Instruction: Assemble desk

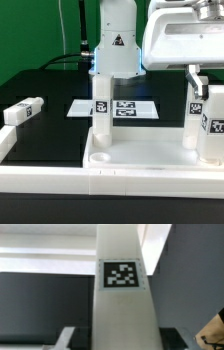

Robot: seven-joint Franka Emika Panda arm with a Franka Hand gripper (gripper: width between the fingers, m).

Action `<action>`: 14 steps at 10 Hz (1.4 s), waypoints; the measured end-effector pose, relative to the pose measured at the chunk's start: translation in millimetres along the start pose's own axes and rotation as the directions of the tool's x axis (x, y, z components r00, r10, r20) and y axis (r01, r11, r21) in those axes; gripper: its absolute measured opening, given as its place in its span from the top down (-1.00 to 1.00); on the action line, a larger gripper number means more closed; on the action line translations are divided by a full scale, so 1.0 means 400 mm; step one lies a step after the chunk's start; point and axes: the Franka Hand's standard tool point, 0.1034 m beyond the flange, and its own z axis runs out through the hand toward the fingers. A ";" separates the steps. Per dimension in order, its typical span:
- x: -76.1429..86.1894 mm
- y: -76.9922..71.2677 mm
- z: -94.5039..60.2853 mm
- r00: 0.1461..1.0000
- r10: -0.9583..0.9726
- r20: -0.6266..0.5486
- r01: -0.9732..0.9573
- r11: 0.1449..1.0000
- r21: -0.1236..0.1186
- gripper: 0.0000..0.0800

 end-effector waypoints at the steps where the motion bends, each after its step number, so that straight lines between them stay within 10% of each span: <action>1: 0.001 0.002 0.001 1.000 -0.002 -0.016 0.002 1.000 -0.006 0.27; 4: 0.000 0.010 0.001 0.998 -0.009 -0.066 0.008 1.000 -0.024 0.27; 6: -0.001 0.010 0.002 0.998 -0.010 -0.066 0.008 1.000 -0.024 -0.39; 8: -0.001 0.011 0.002 0.998 -0.009 -0.065 0.008 1.000 -0.024 -0.59; 14: 0.059 0.018 -0.069 1.000 0.026 -0.012 -0.026 0.999 0.018 -0.62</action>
Offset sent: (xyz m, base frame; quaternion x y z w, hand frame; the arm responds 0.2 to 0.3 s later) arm 0.0000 0.0000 0.0000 0.0000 0.0000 0.0000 1.0000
